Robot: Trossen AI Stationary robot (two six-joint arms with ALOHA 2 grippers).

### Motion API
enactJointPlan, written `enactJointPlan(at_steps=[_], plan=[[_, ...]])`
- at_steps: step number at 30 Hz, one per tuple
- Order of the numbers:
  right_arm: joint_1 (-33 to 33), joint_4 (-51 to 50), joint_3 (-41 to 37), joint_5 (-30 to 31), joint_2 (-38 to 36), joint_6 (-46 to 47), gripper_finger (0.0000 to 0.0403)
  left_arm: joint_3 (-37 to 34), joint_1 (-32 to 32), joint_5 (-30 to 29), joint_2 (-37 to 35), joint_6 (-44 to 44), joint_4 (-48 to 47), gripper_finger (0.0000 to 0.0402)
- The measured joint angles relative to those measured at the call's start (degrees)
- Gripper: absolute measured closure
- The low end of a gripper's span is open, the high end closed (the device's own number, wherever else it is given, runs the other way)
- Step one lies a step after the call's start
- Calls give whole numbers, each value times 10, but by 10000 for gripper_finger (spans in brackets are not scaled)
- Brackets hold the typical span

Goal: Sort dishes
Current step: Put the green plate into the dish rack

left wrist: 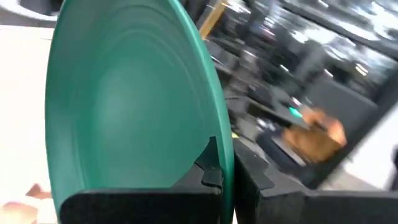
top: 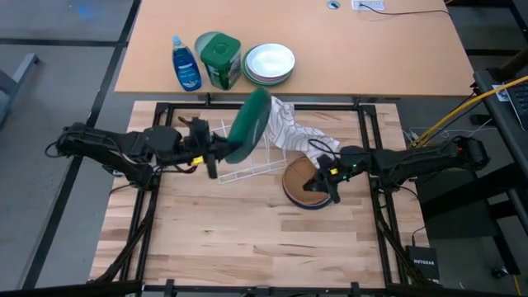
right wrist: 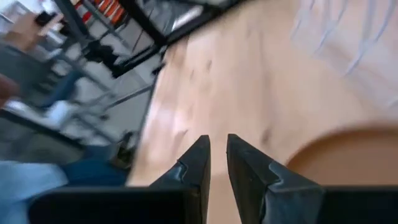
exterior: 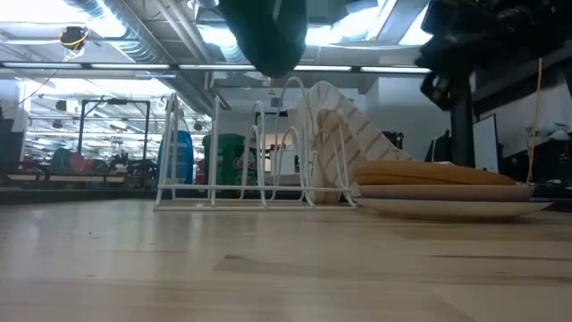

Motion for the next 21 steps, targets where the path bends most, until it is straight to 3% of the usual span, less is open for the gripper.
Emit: enactJointPlan(at_steps=[10, 15, 21], plan=[[0, -4, 0, 188, -39, -194, 345, 0, 22, -42, 78, -74, 183, 401], [0, -17, 0, 197, -35, -232, 345, 0, 33, -111, 121, -130, 181, 401], [0, -11, 0, 197, -35, -246, 345, -1, 64, -146, 160, -190, 193, 401]])
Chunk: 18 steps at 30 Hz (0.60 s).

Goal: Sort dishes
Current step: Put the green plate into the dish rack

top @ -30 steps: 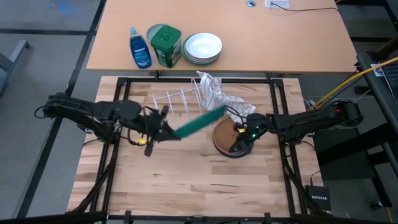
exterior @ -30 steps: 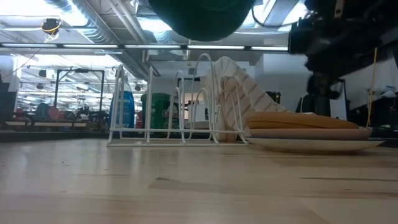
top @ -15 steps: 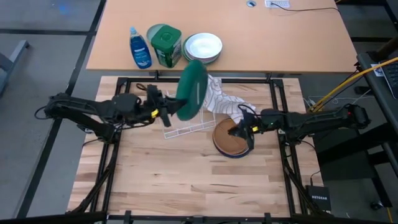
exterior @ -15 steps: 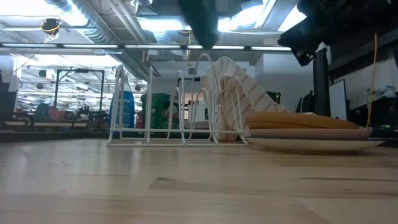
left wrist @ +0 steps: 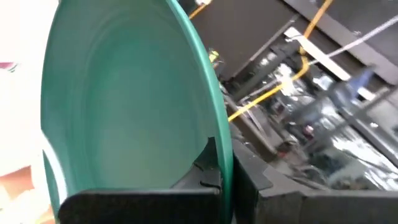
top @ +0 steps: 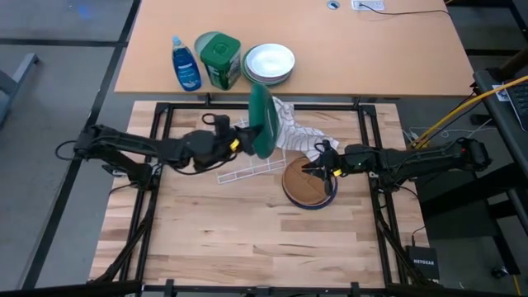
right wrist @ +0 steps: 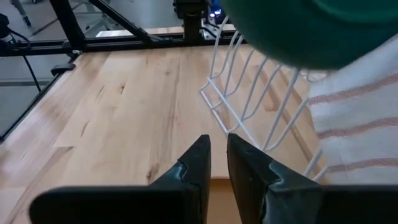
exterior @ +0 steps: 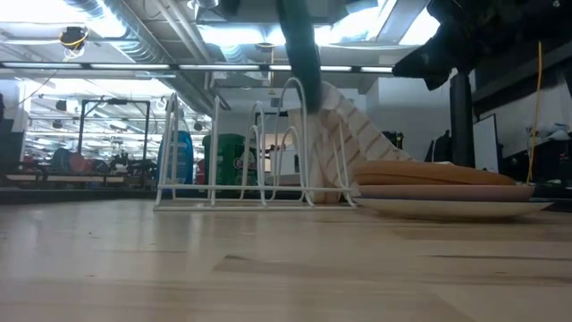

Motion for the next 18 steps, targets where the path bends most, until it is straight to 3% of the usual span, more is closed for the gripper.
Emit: enactJointPlan(at_steps=[9, 18], plan=[[0, -1, 0, -1, 0, -1, 345, 0, 58, -4, 54, -71, -9, 393], [0, -2, 0, -5, 0, -1, 345, 0, 81, 30, 105, -62, -8, 390]])
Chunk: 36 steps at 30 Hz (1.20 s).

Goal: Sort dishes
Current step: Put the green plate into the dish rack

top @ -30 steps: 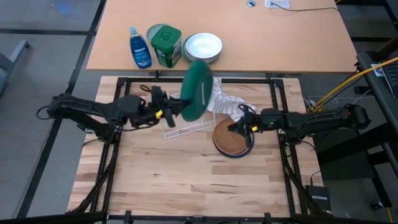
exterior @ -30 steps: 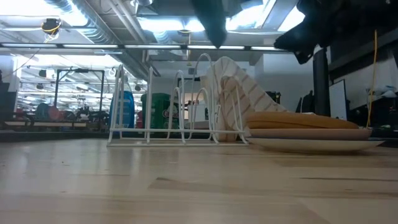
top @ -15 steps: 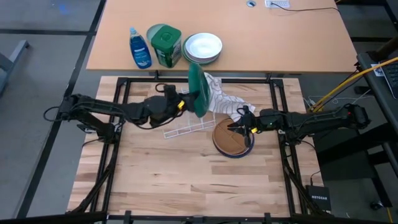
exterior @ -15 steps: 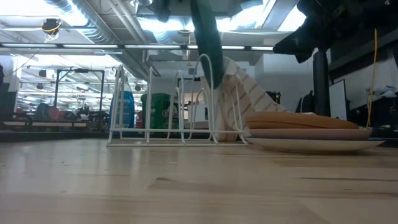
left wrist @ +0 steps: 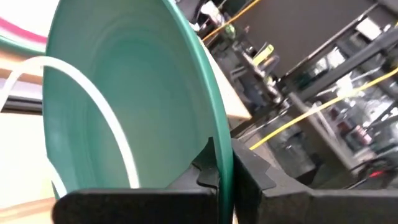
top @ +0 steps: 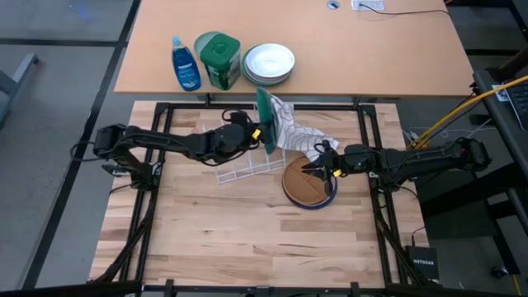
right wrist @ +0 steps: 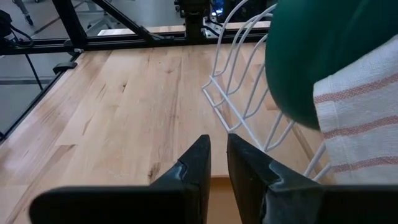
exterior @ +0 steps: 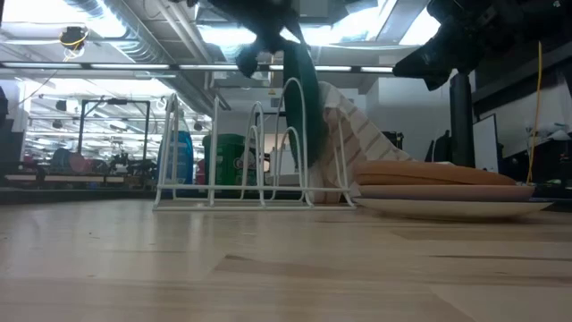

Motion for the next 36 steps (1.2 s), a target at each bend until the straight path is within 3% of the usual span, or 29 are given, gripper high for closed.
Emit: enactJointPlan(at_steps=[6, 20, 36], plan=[[0, 0, 0, 0, 0, 0, 345, 0, 0, 5, 23, 26, 0, 374], [0, -5, 0, 0, 0, 0, 345, 0, -1, 5, 29, 141, 3, 280], [0, -87, 0, 0, 0, 4, 345, 0, -10, 4, 28, 331, 3, 263]])
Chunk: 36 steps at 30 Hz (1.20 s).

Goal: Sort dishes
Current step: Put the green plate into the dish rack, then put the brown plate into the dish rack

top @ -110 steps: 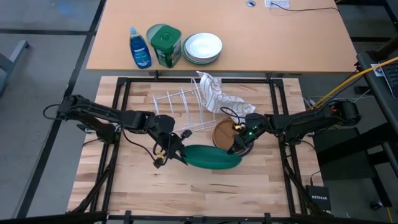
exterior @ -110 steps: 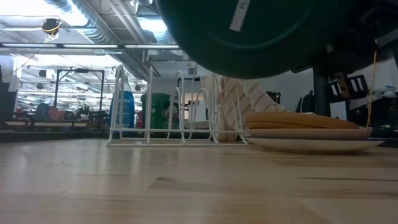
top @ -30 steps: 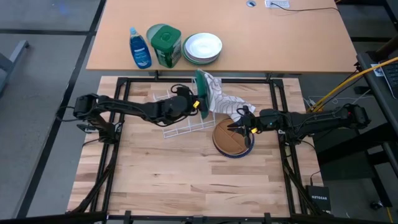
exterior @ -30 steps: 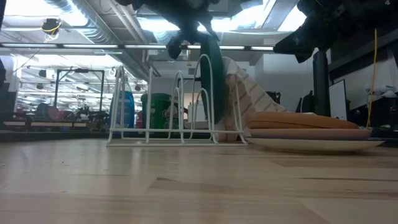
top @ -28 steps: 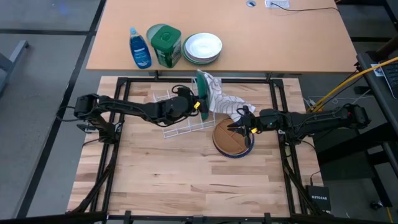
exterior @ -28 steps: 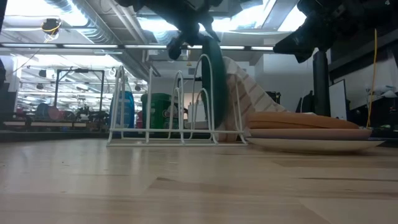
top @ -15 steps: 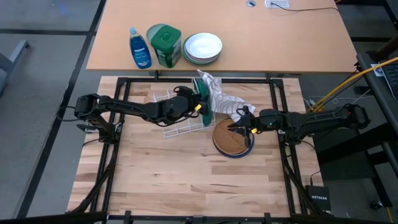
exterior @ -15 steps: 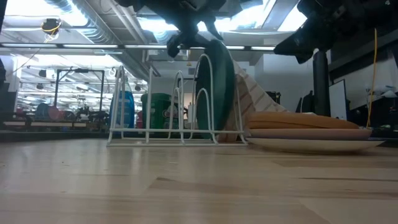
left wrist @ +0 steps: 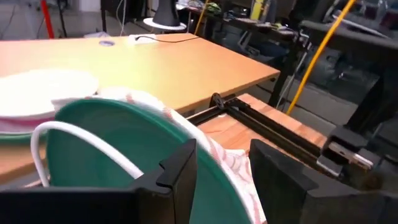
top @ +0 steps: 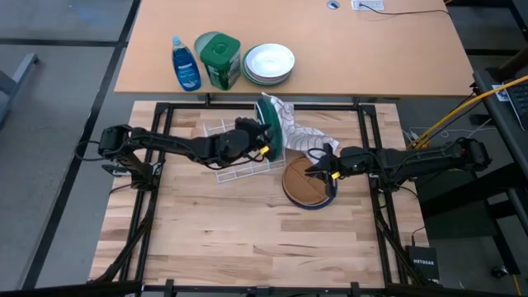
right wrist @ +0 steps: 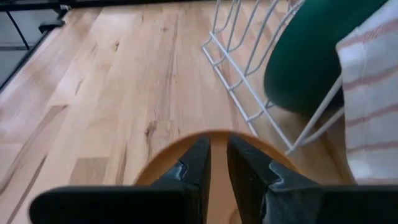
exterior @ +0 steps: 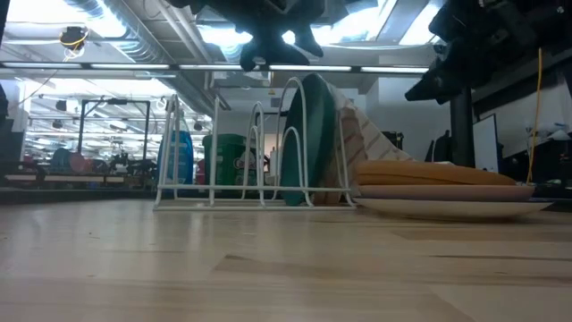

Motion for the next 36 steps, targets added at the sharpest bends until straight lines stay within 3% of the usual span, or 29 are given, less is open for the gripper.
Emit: enactJointPlan(at_steps=[4, 8, 10, 15, 18, 36], plan=[[0, -17, 0, -2, 0, 0, 345, 0, -14, 0, 0, 35, 0, 263], [0, -21, 0, -44, 0, 1, 345, 0, -36, 6, 0, 88, -1, 263], [0, -21, 0, -79, 0, 1, 345, 0, -49, 50, 0, 127, -1, 263], [0, -21, 0, -131, 0, 1, 345, 0, -75, 241, 6, 240, 0, 263], [0, -18, 0, -131, 0, 1, 345, 0, -87, 288, 21, 299, 0, 263], [0, -16, 0, -131, 0, 5, 345, 0, -101, 300, 149, 439, -1, 263]])
